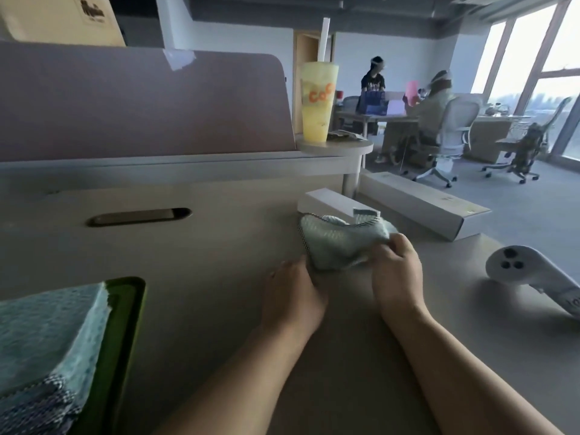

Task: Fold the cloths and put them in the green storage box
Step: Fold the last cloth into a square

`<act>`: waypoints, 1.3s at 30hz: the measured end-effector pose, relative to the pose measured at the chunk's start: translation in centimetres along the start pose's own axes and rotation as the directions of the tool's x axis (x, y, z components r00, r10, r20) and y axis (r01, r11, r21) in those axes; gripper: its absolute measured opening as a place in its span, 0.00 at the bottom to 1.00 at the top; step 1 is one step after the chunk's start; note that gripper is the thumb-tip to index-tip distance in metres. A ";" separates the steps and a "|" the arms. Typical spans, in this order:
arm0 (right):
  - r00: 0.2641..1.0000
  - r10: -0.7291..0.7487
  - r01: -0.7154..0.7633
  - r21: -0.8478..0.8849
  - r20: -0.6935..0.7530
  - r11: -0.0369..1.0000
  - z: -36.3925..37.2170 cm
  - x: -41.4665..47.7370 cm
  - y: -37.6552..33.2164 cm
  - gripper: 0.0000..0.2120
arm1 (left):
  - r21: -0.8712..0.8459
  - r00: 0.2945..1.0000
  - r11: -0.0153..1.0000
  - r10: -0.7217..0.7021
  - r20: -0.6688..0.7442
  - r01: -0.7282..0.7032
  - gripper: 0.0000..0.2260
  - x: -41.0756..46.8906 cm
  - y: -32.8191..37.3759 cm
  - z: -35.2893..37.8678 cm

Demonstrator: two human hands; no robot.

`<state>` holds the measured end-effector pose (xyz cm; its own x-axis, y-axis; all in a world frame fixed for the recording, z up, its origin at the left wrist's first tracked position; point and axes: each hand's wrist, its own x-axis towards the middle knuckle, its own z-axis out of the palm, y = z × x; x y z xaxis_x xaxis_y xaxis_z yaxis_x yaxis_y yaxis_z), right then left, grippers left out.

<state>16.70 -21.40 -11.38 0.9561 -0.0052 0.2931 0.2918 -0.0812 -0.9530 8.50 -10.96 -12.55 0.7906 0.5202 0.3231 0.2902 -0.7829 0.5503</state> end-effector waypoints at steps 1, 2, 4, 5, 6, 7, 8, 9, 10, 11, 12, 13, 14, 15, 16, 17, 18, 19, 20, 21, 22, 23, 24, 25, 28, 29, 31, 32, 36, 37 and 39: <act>0.996 0.085 -0.092 0.222 0.039 0.971 0.0 -0.2 -0.4 0.09 | 0.004 1.000 1.000 0.006 -0.017 -0.006 0.07 0.0 0.0 -0.1; 0.983 0.154 -0.182 0.395 0.101 0.900 0.0 -0.3 -0.8 0.10 | -0.021 0.999 1.000 0.005 -0.041 -0.006 0.07 0.0 -0.1 -0.2; 0.948 0.229 -0.317 0.572 0.221 0.757 -0.2 -0.6 -1.8 0.13 | -0.241 0.997 0.970 -0.043 -0.065 0.026 0.10 0.0 -0.3 -0.3; 0.933 0.247 -0.359 0.620 0.262 0.698 -0.5 -0.7 -2.0 0.14 | -0.404 0.996 0.912 -0.083 -0.025 0.065 0.14 0.2 -0.1 -0.6; 0.925 0.238 -0.379 0.657 0.298 0.652 -0.8 -0.9 -2.4 0.13 | -0.577 0.991 0.808 -0.133 0.025 0.123 0.19 0.3 0.2 -1.0; 0.922 0.223 -0.386 0.697 0.317 0.604 -1.1 -0.9 -2.3 0.12 | -0.737 0.973 0.645 -0.214 0.082 0.204 0.21 0.4 0.4 -1.2; 0.924 0.226 -0.382 0.710 0.309 0.591 -1.3 -1.1 -2.7 0.15 | -0.850 0.945 0.448 -0.286 0.160 0.279 0.16 0.5 0.4 -1.4; 0.916 0.220 -0.400 0.714 0.336 0.574 -1.5 -1.2 -2.7 0.16 | -0.904 0.910 0.249 -0.323 0.259 0.346 0.09 0.6 0.7 -1.6; 0.880 0.208 -0.470 0.717 0.427 0.515 -1.7 -1.3 -2.7 0.14 | -0.914 0.881 0.086 -0.316 0.352 0.396 0.10 0.6 0.9 -1.9; 0.825 0.207 -0.558 0.696 0.526 0.451 -1.7 -1.4 -2.8 0.15 | -0.902 0.860 -0.038 -0.288 0.422 0.430 0.14 0.6 0.9 -2.0; 0.778 0.206 -0.615 0.650 0.594 0.446 -1.8 -1.5 -3.1 0.19 | -0.893 0.854 -0.123 -0.262 0.450 0.433 0.17 0.5 0.7 -2.2; 0.752 0.202 -0.634 0.603 0.628 0.483 -2.0 -1.3 -2.9 0.21 | -0.889 0.859 -0.153 -0.232 0.457 0.432 0.18 0.4 0.6 -2.1; 0.733 0.198 -0.644 0.569 0.651 0.512 -2.1 -1.3 -3.1 0.22 | -0.888 0.865 -0.163 -0.207 0.457 0.430 0.18 0.4 0.3 -2.2; 0.724 0.182 -0.642 0.554 0.665 0.529 -2.2 -1.3 -3.1 0.20 | -0.888 0.871 -0.162 -0.181 0.456 0.431 0.18 0.3 0.3 -2.4; 0.718 0.167 -0.643 0.552 0.676 0.530 -2.2 -1.3 -3.1 0.17 | -0.885 0.873 -0.150 -0.156 0.461 0.441 0.17 0.3 0.1 -2.5; 0.719 0.156 -0.636 0.551 0.677 0.540 -2.1 -1.3 -3.1 0.12 | -0.881 0.875 -0.140 -0.120 0.469 0.453 0.16 0.4 -0.1 -2.5; 0.720 0.149 -0.630 0.547 0.678 0.552 -2.1 -1.4 -3.3 0.09 | -0.874 0.873 -0.120 -0.079 0.482 0.471 0.13 0.3 -0.1 -2.6; 0.718 0.138 -0.622 0.541 0.682 0.567 -2.1 -1.4 -3.2 0.10 | -0.863 0.866 -0.106 -0.040 0.499 0.493 0.10 0.2 0.1 -2.6; 0.707 0.128 -0.623 0.527 0.696 0.578 -2.1 -1.4 -3.2 0.09 | -0.855 0.859 -0.101 -0.015 0.512 0.509 0.07 0.0 0.3 -2.8; 0.694 0.119 -0.629 0.517 0.710 0.581 -2.1 -1.4 -3.2 0.11 | -0.849 0.853 -0.094 0.004 0.522 0.520 0.09 -0.1 0.4 -2.8; 0.685 0.113 -0.631 0.509 0.719 0.586 -2.0 -1.5 -3.3 0.14 | -0.841 0.845 -0.084 0.024 0.534 0.534 0.10 -0.1 0.4 -2.8; 0.690 0.107 -0.624 0.513 0.716 0.589 -2.0 -1.5 -3.2 0.18 | -0.832 0.835 -0.068 0.034 0.549 0.550 0.11 -0.2 0.5 -3.1; 0.705 0.106 -0.612 0.526 0.701 0.591 -1.9 -1.3 -3.1 0.21 | -0.813 0.815 -0.062 0.043 0.577 0.579 0.11 -0.2 0.5 -3.5; 0.725 0.105 -0.595 0.542 0.680 0.594 -1.8 -1.2 -3.0 0.23 | -0.780 0.783 -0.059 0.056 0.620 0.623 0.11 -0.2 0.5 -3.9; 0.776 0.108 -0.534 0.558 0.621 0.636 -1.8 -1.1 -2.9 0.21 | -0.681 0.678 0.016 0.090 0.730 0.732 0.10 0.1 0.2 -5.8; 0.783 0.099 -0.515 0.551 0.614 0.657 -1.8 -1.2 -3.1 0.21 | -0.680 0.673 0.033 0.114 0.730 0.732 0.13 0.3 0.0 -6.6; 0.783 0.069 -0.494 0.551 0.618 0.672 -1.7 -1.6 -3.7 0.21 | -0.687 0.671 0.043 0.178 0.720 0.725 0.24 0.7 -0.2 -8.4; 0.780 0.053 -0.489 0.555 0.623 0.672 -1.6 -1.9 -4.2 0.21 | -0.692 0.670 0.062 0.202 0.715 0.719 0.25 0.7 -0.3 -9.3; 0.731 0.021 -0.485 0.498 0.682 0.719 -0.2 -2.3 -6.9 0.18 | -0.706 0.693 0.277 0.159 0.703 0.652 0.13 -0.1 0.4 -12.6; 0.725 0.032 -0.469 0.459 0.688 0.754 0.5 -2.2 -7.6 0.17 | -0.714 0.722 0.322 0.118 0.682 0.622 0.12 -0.4 0.5 -13.2; 0.707 0.051 -0.436 0.378 0.706 0.816 2.0 -2.3 -9.5 0.15 | -0.747 0.807 0.398 0.025 0.590 0.533 0.10 -0.6 0.4 -14.3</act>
<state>11.76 -18.66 -3.19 0.7107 0.6956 0.1051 -0.1682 0.3131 -0.9347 0.41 -6.77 -1.50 0.9634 0.1992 -0.1795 0.1343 0.2208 0.9660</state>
